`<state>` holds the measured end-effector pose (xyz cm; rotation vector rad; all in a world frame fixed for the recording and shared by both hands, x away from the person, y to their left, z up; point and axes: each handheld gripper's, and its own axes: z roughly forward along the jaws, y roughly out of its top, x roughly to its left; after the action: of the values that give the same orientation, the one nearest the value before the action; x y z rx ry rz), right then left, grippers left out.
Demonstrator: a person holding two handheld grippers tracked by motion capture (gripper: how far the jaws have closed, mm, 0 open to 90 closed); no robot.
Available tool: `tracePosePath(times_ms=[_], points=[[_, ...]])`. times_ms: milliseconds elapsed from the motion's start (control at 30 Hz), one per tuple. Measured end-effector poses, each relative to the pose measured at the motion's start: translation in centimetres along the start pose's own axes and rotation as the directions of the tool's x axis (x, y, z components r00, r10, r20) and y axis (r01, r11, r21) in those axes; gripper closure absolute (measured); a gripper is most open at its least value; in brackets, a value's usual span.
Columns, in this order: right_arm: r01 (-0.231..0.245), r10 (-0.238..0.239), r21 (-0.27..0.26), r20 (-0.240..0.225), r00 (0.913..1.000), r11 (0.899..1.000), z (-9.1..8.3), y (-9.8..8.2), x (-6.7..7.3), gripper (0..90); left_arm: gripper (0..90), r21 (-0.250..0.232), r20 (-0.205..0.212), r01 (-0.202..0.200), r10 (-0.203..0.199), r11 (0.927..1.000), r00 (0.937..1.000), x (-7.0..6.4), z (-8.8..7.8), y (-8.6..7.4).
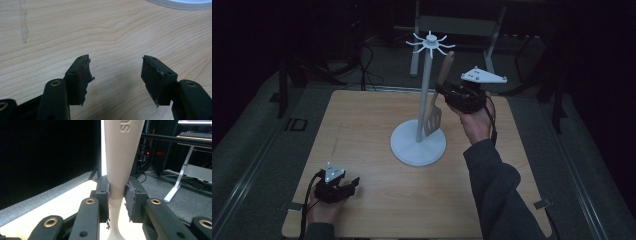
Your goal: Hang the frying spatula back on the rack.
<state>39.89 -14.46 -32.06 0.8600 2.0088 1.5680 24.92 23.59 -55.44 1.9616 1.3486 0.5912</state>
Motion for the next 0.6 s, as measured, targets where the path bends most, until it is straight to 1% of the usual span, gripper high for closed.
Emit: tracePosePath(times_ms=[167,200,300,500,600], points=[[-0.001,0.001,0.009,-0.010,1.0000,1.000,0.29,0.29,0.06,74.0,40.3,-0.001,0.001,-0.001,0.001,1.0000,1.0000,0.01,-0.02,0.00],[-0.003,0.003,0.022,-0.011,0.9999,1.000,0.57,0.35,0.03,74.0,40.3,-0.001,0.001,0.000,0.000,1.0000,1.0000,0.02,-0.02,0.00],[-0.003,0.004,0.033,-0.012,0.9999,0.999,0.90,0.28,-0.01,73.9,40.3,-0.002,0.000,0.002,-0.002,1.0000,1.0000,0.05,-0.03,-0.01],[-0.005,0.005,0.036,-0.013,0.9999,0.999,0.99,0.42,0.06,74.0,40.3,-0.001,0.000,0.000,0.000,1.0000,1.0000,0.03,-0.01,0.00],[-0.009,0.010,0.029,-0.013,0.9999,1.000,1.02,0.58,0.07,74.0,40.3,-0.001,0.000,0.000,0.000,1.0000,1.0000,0.04,-0.02,0.00]])
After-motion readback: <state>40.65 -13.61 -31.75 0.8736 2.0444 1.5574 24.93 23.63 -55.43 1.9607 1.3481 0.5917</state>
